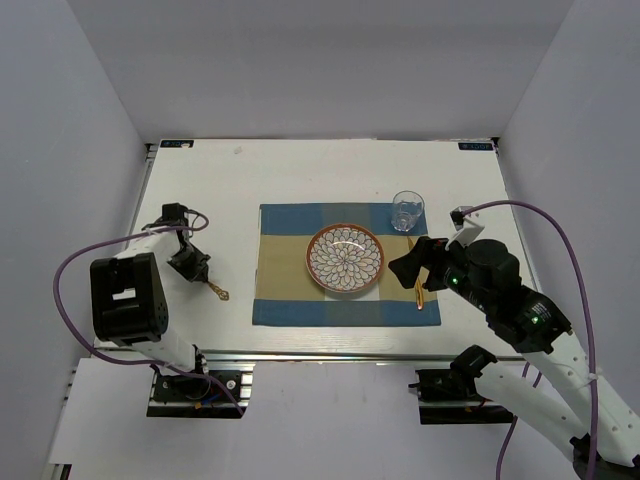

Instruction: Set the dinner table for one person

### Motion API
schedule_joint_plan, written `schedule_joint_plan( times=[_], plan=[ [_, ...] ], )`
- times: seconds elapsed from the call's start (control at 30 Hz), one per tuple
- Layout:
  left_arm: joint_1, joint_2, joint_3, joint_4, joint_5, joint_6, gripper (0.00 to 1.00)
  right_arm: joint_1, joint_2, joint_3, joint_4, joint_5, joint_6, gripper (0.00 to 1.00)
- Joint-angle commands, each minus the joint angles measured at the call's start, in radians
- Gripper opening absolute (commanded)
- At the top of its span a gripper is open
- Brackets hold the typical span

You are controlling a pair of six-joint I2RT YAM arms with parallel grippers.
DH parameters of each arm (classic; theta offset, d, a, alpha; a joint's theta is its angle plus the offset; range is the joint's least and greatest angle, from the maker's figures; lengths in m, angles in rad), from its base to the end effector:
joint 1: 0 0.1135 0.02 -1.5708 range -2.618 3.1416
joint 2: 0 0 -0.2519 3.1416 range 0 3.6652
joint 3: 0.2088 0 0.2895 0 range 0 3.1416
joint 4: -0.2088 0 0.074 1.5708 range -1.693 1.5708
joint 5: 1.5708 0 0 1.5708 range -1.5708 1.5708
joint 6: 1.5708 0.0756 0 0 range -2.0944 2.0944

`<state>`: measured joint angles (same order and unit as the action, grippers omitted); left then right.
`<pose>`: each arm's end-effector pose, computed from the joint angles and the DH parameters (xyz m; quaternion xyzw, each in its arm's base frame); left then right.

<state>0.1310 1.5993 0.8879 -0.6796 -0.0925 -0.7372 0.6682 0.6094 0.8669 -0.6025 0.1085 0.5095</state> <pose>0.3040 0.0471 0.0790 -0.4222 0.9009 0.0172 0.0993 0.1718 0.1252 0.3374 -0.0336 0.8167 0.2821 0.5023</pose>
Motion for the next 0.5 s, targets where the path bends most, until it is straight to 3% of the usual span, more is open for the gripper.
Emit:
schedule_joint_plan(
  times=[0.0, 0.07, 0.17, 0.23, 0.47],
  plan=[
    [-0.002, 0.019, -0.003, 0.045, 0.046, 0.015, 0.0, 0.002, -0.007, 0.003, 0.037, 0.01, -0.009, 0.89],
    [-0.022, -0.034, 0.02, 0.037, 0.071, 0.057, 0.0, 0.002, -0.008, 0.004, 0.037, 0.01, -0.014, 0.89],
    [-0.05, -0.11, 0.057, 0.107, 0.332, 0.218, 0.0, 0.004, -0.011, 0.003, 0.046, -0.01, -0.026, 0.89],
    [-0.098, -0.096, 0.155, 0.042, 0.335, 0.307, 0.0, 0.001, -0.022, -0.017, 0.075, -0.045, -0.054, 0.89],
    [-0.264, -0.128, 0.261, -0.11, 0.283, 0.458, 0.0, 0.002, -0.033, -0.063, 0.083, -0.084, -0.098, 0.89]
  ],
)
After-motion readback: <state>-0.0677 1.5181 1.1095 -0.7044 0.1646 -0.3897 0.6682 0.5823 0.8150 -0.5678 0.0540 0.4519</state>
